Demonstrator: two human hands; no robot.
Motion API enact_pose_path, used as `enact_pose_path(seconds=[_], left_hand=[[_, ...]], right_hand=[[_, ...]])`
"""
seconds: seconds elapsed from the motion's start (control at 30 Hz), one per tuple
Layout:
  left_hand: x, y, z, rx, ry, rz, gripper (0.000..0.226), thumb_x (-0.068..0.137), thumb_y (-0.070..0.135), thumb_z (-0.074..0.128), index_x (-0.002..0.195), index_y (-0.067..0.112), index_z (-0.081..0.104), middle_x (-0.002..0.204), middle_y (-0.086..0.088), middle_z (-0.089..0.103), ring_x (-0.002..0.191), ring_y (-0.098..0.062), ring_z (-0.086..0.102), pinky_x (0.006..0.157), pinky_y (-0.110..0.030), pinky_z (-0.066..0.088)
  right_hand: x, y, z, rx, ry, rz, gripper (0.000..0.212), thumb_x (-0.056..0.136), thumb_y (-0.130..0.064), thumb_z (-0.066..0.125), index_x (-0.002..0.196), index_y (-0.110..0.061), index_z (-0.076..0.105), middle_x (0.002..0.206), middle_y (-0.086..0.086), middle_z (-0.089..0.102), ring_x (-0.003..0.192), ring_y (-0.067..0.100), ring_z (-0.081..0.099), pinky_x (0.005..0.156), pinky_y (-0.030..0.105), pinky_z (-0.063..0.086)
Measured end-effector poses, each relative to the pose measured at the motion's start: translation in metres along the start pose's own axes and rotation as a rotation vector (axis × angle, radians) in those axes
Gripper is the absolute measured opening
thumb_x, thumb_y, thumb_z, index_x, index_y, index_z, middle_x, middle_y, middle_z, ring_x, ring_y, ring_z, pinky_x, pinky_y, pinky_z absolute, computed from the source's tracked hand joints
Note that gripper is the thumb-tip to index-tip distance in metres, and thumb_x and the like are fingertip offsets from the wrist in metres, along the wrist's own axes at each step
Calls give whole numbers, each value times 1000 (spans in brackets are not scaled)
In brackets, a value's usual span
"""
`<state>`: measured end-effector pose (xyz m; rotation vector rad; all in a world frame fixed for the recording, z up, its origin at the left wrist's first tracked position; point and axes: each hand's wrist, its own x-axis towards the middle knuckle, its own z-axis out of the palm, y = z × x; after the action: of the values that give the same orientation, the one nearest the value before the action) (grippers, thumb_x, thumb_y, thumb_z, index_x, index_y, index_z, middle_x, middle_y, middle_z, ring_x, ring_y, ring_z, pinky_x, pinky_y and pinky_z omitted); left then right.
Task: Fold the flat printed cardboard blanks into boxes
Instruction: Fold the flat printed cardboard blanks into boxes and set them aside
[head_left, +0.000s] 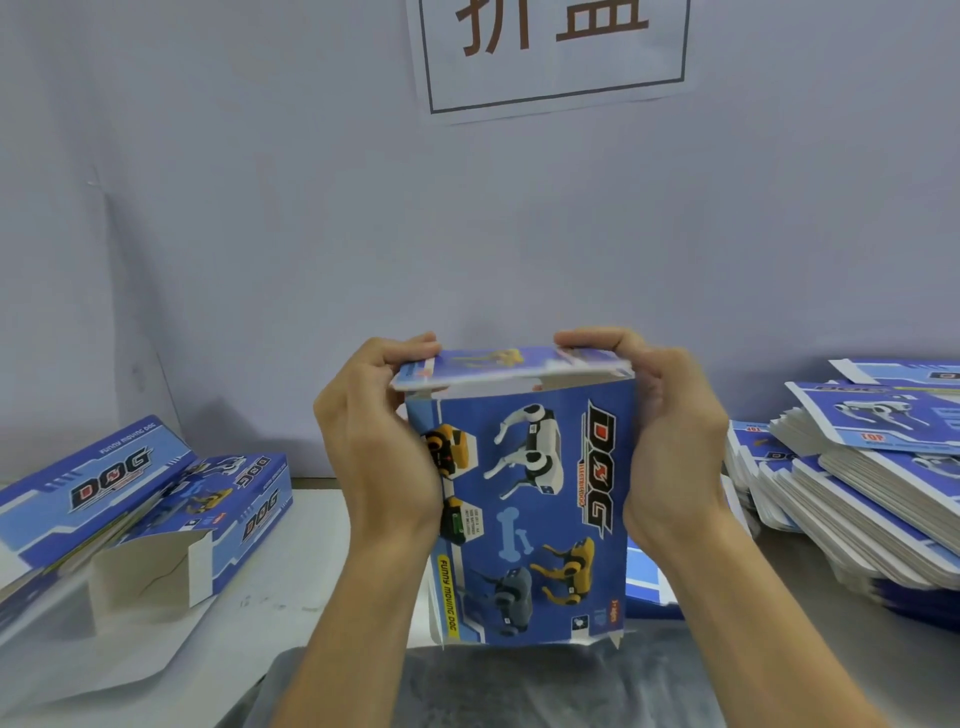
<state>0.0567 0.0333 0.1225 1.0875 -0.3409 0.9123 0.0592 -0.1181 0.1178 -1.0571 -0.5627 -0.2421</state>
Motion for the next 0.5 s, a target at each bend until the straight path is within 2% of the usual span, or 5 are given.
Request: enact_pose_path(seconds=[0.17,0.23,0.3,0.4,0.5], left_hand=[[3,7,0,83,39,-163,41,81,34,41,114,30,63,101,-8,68,80,-20,68,60,-27,52],[3,9,0,79,-20,-211,44,81,40,43,122,35,59,98,5,73,91,-14,69,75,-31,53],[3,12,-2,115,-95,-245,40,86,46,44,121,38,61,106,16,74,104,-6,69,91,-38,52],[9,15,-8,206,-186,-291,35,86,44,49,115,36,66,114,11,74,109,-9,68,95,-41,51],[16,16,-17,275,-298,-406,35,80,41,55,110,32,69,110,7,76,97,-11,72,83,-34,50]], right_hand=[[-3,-9,-10,-124,-270,25,57,87,-20,62,137,-42,48,97,2,75,85,23,74,69,31,60],[0,-12,-11,-307,-101,-203,60,87,-23,66,141,-38,44,83,-12,75,74,9,73,63,20,56],[6,-17,-15,-333,119,-356,55,87,-30,67,138,-30,49,79,-16,73,76,11,70,69,26,57],[10,-33,-31,-79,333,-335,43,88,-33,65,126,-18,54,89,1,69,83,28,64,76,43,53],[5,-46,-48,77,285,-168,26,98,-33,53,104,-17,72,90,2,74,78,23,73,66,32,58]])
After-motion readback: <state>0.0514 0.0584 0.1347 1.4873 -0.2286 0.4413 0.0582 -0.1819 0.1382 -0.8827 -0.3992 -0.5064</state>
